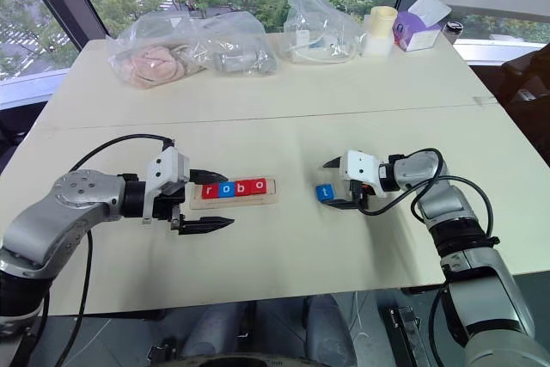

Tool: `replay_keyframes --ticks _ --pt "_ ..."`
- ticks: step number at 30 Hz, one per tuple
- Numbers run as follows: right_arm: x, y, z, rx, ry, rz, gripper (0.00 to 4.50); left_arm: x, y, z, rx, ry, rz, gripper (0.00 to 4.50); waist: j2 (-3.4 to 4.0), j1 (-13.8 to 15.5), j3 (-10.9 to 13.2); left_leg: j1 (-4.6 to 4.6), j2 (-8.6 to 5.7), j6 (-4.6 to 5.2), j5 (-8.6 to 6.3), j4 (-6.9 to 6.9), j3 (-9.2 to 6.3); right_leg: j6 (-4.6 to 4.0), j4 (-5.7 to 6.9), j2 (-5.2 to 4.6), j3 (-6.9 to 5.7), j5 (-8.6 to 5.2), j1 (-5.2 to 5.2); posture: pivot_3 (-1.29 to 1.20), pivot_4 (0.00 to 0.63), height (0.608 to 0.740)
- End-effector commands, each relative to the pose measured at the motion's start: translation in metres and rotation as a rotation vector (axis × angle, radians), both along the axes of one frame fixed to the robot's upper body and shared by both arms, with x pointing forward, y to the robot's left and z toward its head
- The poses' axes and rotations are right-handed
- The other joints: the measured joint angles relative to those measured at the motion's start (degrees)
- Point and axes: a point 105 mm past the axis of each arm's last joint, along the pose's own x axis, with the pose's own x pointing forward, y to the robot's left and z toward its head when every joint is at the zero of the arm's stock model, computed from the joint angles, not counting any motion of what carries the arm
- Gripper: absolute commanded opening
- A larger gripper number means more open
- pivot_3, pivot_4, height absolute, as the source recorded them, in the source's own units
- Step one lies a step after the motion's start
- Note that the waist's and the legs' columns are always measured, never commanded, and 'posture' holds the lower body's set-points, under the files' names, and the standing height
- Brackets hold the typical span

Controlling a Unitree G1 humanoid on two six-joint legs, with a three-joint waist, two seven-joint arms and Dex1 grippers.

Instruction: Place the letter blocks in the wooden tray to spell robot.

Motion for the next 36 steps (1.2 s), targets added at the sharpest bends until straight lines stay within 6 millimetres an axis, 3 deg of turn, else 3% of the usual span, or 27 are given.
replay_keyframes --ticks 1,3,6,11,15,19,23,27,36 --pt "-0.008 -0.001 0.0 0.032 0.097 -0.002 4.44 0.001 -0.003 0.009 -0.005 -0.049 -0.014 4.5 0.0 0.2 0.0 -0.02 -0.01 0.0 0.0 0.0 -0.01 0.0 -0.01 -0.01 0.0 0.0 0.0 0.0 0.15 0.734" --pt "-0.009 0.0 0.002 0.067 0.118 -0.012 4.44 0.0 -0.003 0.008 -0.004 -0.049 -0.015 4.5 0.0 0.2 0.0 -0.03 -0.02 0.0 0.0 0.01 -0.02 0.0 -0.03 -0.02 0.0 0.0 0.0 0.0 0.15 0.734" --pt "-0.012 0.002 -0.004 0.05 0.134 0.003 3.69 0.001 -0.004 0.008 -0.005 -0.052 -0.016 4.5 0.0 0.1 0.0 -0.03 -0.03 0.0 0.0 0.0 -0.01 0.0 -0.03 -0.04 0.0 0.0 -0.01 0.0 0.15 0.734" --pt "-0.009 0.01 -0.004 0.061 0.132 0.008 1.13 0.007 0.002 0.009 0.008 -0.062 0.01 4.5 0.0 -0.1 0.0 -0.02 -0.02 0.0 0.0 0.01 0.0 0.01 -0.03 -0.02 0.0 0.0 -0.01 0.0 0.15 0.734" --pt "0.002 0.024 0.014 0.121 0.085 -0.009 1.12 0.013 0.02 0.008 0.047 -0.073 0.066 4.5 0.0 -0.3 0.0 -0.02 0.0 0.0 0.0 -0.01 -0.01 0.01 -0.01 -0.01 0.0 0.0 -0.05 0.0 0.15 0.734" --pt "0.002 0.063 0.036 0.17 0.055 0.056 1.12 0.015 0.042 0.007 0.104 -0.055 0.101 4.5 0.04 -0.4 0.0 -0.09 0.02 0.0 0.0 -0.08 -0.04 0.0 0.07 -0.01 0.1 0.0 -0.26 0.0 0.15 0.734" --pt "0.004 0.083 0.033 0.114 0.026 0.084 1.12 0.011 0.054 0.0 0.156 -0.026 0.103 4.5 0.03 0.1 0.0 -0.17 0.0 -0.01 0.0 -0.12 -0.04 0.01 0.07 -0.02 0.1 0.0 -0.37 0.0 0.15 0.734" --pt "0.004 0.096 0.029 0.091 0.033 0.112 1.12 0.011 0.054 0.0 0.147 -0.033 0.118 4.5 0.02 0.3 0.0 -0.23 -0.05 -0.02 -0.01 -0.09 -0.04 0.01 0.0 -0.08 0.09 0.0 -0.36 0.0 0.15 0.734" --pt "0.017 0.101 0.02 0.038 0.019 0.113 1.12 0.005 0.046 -0.008 0.116 -0.013 0.132 4.5 0.02 -0.2 0.0 -0.24 -0.02 -0.01 -0.01 -0.16 0.0 0.01 0.07 -0.01 0.11 0.01 -0.47 0.0 0.15 0.734"
